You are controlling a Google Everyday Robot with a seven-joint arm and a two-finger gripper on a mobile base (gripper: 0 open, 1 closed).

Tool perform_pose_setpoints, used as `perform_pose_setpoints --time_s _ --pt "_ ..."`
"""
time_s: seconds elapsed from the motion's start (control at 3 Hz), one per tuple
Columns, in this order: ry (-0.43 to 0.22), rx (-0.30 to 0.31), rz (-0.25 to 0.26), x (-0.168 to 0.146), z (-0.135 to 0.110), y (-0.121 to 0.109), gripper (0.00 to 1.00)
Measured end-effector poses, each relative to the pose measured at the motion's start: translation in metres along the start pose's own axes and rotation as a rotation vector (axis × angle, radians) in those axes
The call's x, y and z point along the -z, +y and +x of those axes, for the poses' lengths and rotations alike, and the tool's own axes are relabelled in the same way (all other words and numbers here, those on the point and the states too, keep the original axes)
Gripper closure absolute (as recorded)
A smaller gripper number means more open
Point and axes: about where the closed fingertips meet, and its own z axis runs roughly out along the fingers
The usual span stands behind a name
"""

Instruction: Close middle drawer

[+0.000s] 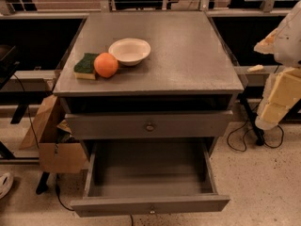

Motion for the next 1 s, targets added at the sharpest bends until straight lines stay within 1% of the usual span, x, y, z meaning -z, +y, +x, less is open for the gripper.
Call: perform_pose_setpoints --time_s 0.33,0.67,1.0 --pt "0.0 0.0 0.0 0.0 0.0 0.0 0.0" --pt "-0.033 -0.019 -0.018 -0.038 -0.006 0.006 0.0" --pt "-0.075 -0.013 -0.045 -0.098 -0.023 0.019 0.0"
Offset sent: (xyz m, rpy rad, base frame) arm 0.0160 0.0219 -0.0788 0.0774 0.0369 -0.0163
